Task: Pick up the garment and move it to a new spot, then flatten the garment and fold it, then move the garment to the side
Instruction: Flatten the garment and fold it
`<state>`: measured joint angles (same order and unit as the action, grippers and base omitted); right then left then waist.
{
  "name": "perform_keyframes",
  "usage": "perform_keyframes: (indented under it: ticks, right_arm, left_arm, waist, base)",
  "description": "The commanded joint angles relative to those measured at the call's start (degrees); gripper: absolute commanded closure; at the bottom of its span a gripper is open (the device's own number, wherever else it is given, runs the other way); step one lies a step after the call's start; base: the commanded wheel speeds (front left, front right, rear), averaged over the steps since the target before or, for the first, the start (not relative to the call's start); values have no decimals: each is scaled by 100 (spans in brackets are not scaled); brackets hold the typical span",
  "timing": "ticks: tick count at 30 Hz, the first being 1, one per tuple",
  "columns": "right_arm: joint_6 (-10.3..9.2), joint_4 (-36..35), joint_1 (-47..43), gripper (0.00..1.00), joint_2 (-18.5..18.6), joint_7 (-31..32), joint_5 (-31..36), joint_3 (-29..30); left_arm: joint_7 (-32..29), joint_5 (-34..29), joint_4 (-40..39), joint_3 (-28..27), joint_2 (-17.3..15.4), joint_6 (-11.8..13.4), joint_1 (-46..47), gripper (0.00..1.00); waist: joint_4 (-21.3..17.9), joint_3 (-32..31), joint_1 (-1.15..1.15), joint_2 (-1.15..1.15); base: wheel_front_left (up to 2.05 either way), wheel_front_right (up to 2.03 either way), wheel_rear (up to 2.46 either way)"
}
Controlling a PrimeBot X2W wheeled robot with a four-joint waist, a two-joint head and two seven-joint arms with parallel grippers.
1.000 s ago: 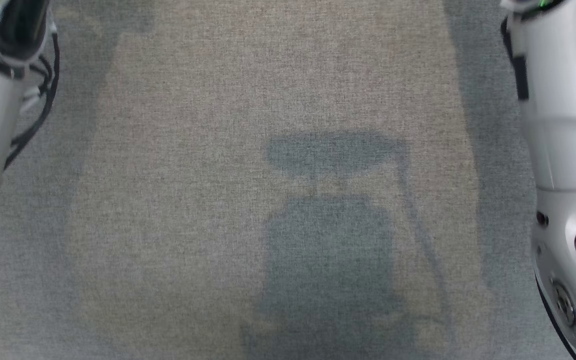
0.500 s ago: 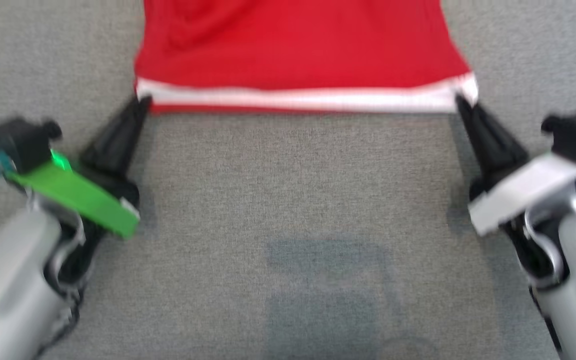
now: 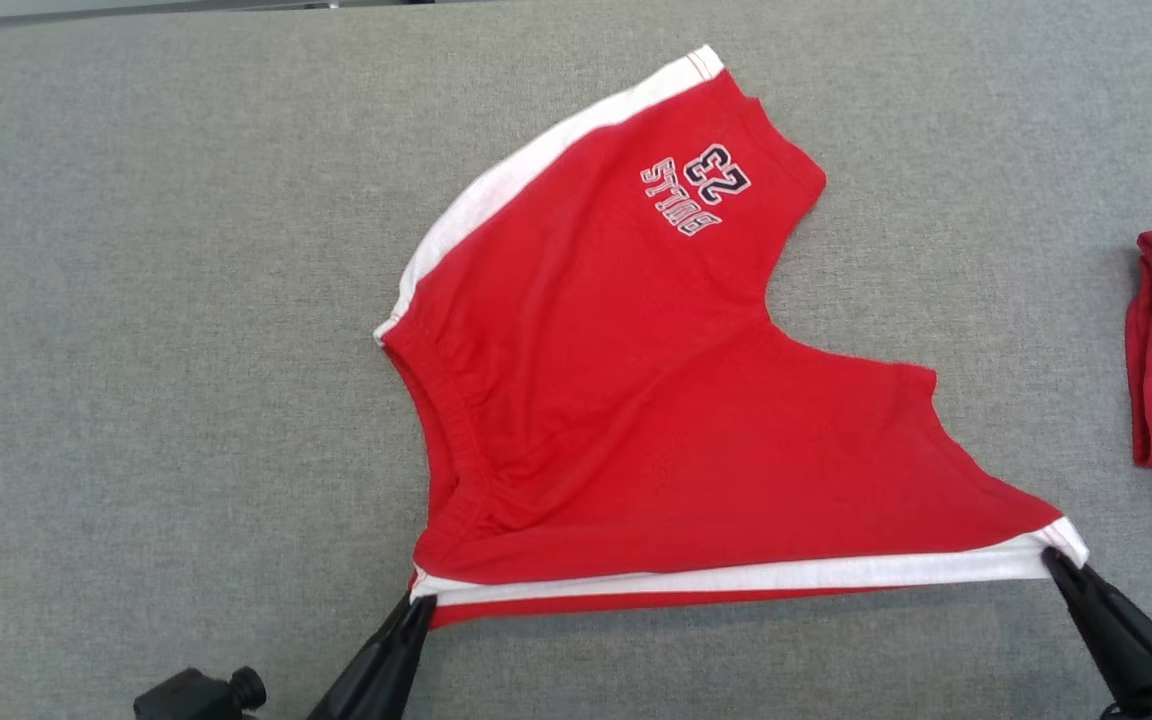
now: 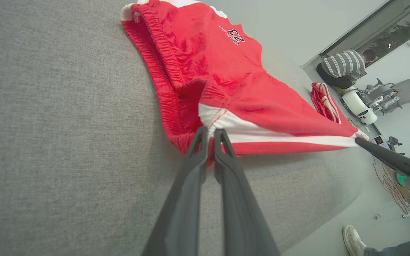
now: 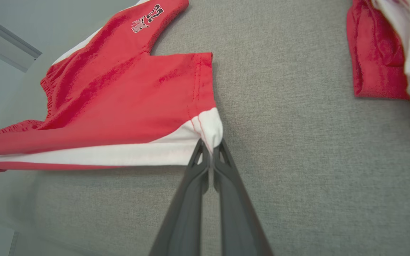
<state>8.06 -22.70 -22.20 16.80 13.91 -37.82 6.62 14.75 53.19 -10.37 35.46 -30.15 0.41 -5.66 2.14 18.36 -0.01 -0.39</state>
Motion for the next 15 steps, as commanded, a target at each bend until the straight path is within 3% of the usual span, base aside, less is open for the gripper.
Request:
perform_keyframes:
  ticks: [1,4,7,11,12,15]
  right_arm:
    - [-104,-161,-45,100,-19,6,-122,326]
    - [-103,-525,247,100,0,185,-255,503]
    - [-96,-572,1117,100,62,449,-315,467]
    - [-72,-120,2714,100,188,968,-200,208]
    - [-72,-120,2714,100,188,968,-200,208]
    - [-69,468,3914,100,107,1274,-74,173]
  left_arm:
    - [67,11,-29,-192,-105,156,-184,100]
    - [-9,42,-344,-136,-89,165,-225,100]
    - [-206,241,-671,-285,-63,140,204,100]
    - [-705,732,-920,-610,-27,169,976,100]
    - [-705,732,-920,-610,-27,169,976,100]
    - [-1119,833,-812,-757,-5,279,1749,100]
  waist:
    - [113,-97,1,39]
    - [116,118,1,39]
    - [156,553,1,39]
    - [310,1158,1,39]
    - [310,1158,1,39]
    - [506,1538,1,39]
  base:
    - [0,0,0]
    - [0,0,0]
    - [0,0,0]
    - [0,0,0]
    - [0,0,0]
    - [0,0,0]
